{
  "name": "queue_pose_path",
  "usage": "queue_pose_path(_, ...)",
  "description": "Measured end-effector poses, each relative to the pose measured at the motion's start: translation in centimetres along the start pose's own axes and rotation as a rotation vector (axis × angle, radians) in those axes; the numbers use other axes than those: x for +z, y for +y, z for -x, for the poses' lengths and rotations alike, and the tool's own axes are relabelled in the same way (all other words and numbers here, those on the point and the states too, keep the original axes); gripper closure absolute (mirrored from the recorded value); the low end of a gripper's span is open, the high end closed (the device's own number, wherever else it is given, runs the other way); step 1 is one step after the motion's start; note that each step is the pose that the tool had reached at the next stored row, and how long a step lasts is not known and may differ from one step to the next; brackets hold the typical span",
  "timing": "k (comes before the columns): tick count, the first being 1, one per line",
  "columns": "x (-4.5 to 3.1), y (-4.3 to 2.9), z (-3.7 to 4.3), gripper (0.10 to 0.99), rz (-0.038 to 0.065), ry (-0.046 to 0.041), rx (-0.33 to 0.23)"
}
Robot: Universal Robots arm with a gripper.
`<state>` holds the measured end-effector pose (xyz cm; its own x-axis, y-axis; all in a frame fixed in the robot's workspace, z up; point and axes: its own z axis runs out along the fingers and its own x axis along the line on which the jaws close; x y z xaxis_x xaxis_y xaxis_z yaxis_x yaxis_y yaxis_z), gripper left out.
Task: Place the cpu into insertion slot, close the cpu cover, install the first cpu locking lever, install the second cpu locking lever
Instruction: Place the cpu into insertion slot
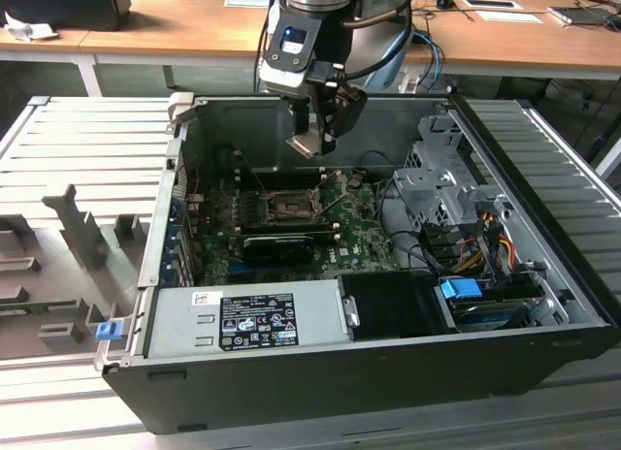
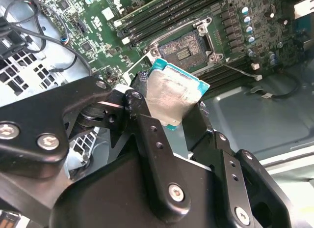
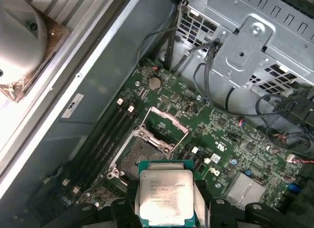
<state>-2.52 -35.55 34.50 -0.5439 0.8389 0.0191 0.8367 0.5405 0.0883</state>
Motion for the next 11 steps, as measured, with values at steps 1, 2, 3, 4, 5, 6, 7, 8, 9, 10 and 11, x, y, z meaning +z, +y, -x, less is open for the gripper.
queue_pose_path(1, 0.01, 0.0, 0.0, 0.557, 0.0, -0.0006, 0.007)
queue_pose_path(2, 0.02, 0.0, 0.0, 0.557, 0.0, -0.0015, 0.018)
queue_pose_path(3, 0.04, 0.0, 0.0, 0.557, 0.001, -0.0025, 0.029)
queue_pose_path(4, 0.06, -0.01, 0.0, 0.557, 0.001, -0.0036, 0.041)
queue_pose_path(5, 0.06, -0.01, 0.0, 0.557, 0.001, -0.0042, 0.047)
queue_pose_path(6, 0.07, -0.01, 0.0, 0.557, 0.001, -0.0047, 0.053)
queue_pose_path(7, 0.09, -0.01, 0.0, 0.557, 0.001, -0.0052, 0.059)
queue_pose_path(8, 0.1, -0.01, 0.0, 0.557, 0.001, -0.0057, 0.065)
queue_pose_path(9, 0.11, -0.01, 0.0, 0.557, 0.001, -0.0064, 0.072)
queue_pose_path(10, 0.12, -0.01, 0.0, 0.557, 0.001, -0.0069, 0.077)
queue_pose_path(11, 0.14, -0.01, 0.0, 0.557, 0.002, -0.0074, 0.083)
